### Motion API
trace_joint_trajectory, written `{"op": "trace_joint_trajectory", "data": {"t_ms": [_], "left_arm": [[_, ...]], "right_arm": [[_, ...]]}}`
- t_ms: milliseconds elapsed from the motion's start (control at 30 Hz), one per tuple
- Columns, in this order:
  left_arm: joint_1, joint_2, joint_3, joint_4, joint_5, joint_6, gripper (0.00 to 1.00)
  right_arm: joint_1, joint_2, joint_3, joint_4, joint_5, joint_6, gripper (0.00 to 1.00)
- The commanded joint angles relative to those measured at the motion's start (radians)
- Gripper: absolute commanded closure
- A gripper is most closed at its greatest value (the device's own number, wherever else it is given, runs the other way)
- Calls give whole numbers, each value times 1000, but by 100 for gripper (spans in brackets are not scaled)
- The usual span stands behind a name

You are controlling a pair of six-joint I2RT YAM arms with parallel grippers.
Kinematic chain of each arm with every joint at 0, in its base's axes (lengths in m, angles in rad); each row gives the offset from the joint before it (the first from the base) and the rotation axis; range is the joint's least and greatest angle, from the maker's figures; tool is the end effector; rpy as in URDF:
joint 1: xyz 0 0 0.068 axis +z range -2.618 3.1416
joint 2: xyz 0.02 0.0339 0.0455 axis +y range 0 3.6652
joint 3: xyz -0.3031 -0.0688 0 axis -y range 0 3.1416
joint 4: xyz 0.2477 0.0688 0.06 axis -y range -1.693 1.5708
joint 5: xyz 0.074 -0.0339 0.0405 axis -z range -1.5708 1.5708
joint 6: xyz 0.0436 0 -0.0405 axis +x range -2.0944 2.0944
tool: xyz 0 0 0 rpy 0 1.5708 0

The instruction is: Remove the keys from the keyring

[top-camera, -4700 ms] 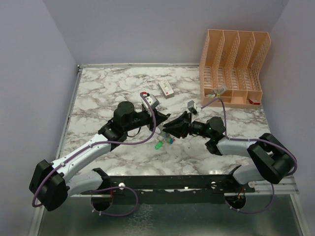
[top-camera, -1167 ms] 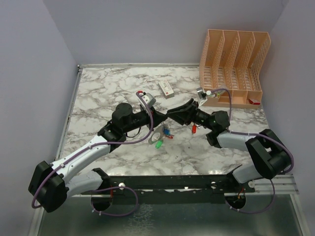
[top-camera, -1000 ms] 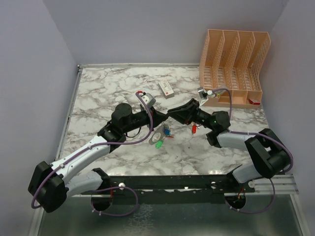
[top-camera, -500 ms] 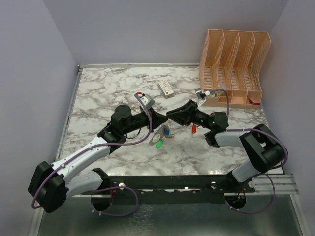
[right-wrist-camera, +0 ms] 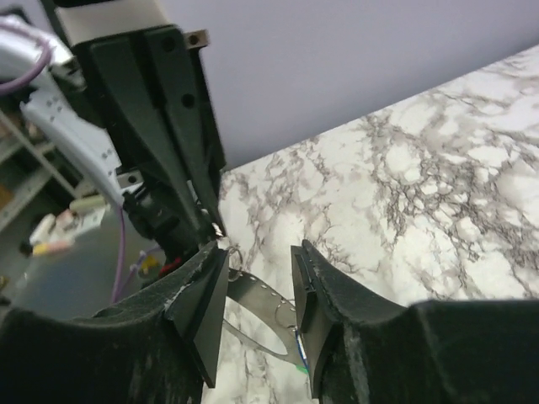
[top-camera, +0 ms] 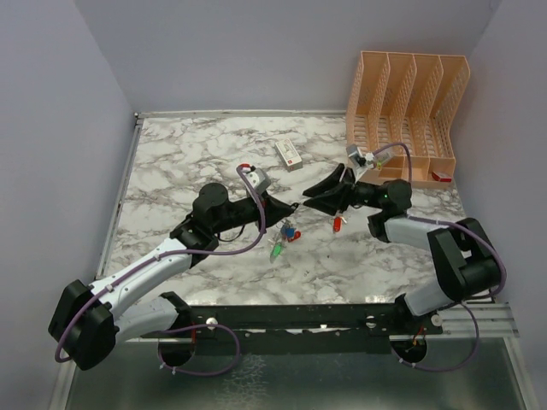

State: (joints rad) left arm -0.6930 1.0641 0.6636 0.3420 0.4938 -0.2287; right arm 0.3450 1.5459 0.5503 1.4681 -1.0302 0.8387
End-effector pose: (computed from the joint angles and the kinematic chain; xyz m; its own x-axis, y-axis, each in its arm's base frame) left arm 0.1688 -0.1670 0.3306 -0.2539 -0.0487 -0.9660 0.8922 0.3738 -0.2533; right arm 0.2541 0.1310 0.2852 -0.3776 0.2711 -0.8854 -0.9151 0.0367 0.4015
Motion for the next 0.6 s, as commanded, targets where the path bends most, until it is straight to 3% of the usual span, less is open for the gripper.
{"op": "trace_joint_trajectory", "data": {"t_ms": [0,133,200,567], "left_arm": [[3,-4,28,-6,62,74,100],[3,0,49,-65,62,129,100],[3,3,54,-79,68,145,100],[4,4,54,-70,118,150,100]], "right_arm": [[0,-109,112,-313,-248,-351,53],[0,-228,249,-1021,-259,-877,46],[0,-238,299,-1191,-261,-998,46],[50,-191,380,-1354,-275,-1078,45]]}}
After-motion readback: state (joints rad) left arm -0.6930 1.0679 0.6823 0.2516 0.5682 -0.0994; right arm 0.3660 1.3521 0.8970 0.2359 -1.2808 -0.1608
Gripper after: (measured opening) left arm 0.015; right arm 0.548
